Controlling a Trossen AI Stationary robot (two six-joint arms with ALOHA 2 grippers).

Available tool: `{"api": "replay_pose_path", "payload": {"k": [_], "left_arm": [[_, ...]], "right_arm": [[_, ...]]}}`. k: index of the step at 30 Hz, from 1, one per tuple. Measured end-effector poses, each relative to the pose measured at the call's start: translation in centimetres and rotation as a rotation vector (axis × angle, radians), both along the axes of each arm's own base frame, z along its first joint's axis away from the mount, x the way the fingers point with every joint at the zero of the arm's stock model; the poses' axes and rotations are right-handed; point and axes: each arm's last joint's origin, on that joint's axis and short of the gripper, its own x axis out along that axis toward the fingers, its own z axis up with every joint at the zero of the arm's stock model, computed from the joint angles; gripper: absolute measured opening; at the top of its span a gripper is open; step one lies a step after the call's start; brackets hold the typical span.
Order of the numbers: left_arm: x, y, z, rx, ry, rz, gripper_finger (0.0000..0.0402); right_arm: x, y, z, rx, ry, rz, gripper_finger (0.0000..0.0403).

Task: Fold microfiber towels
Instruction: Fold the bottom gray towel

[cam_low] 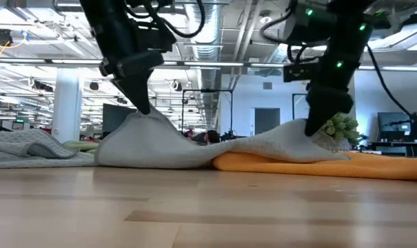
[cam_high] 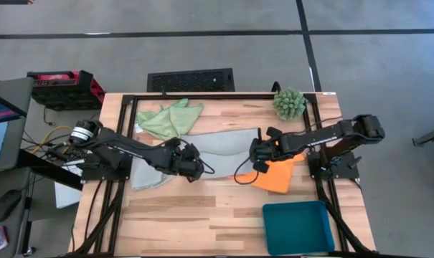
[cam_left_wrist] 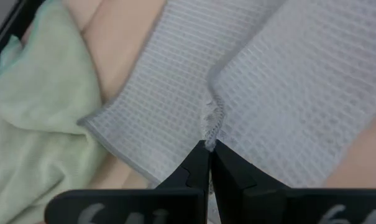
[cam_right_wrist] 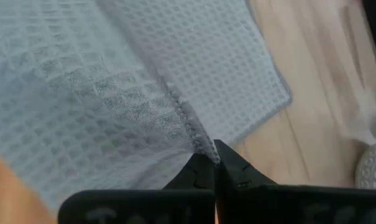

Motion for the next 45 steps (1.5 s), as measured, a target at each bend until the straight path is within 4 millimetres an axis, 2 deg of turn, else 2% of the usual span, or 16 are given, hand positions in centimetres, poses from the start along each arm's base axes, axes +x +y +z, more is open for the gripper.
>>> {"api": "replay_pose_path", "payload": {"k": [15, 45], "left_arm": [[0.2, 2.0, 0.0, -0.002, 0.002, 0.067, 0.0000], [0.2, 2.0, 0.0, -0.018, -0.020, 0.100, 0.0000]], "right_arm": [[0.1, -1.5, 0.3, -0.051, -0.013, -0.044, 0.0007], [0.1, -1.4, 0.3, -0.049, -0.011, -0.033, 0.0007]]}}
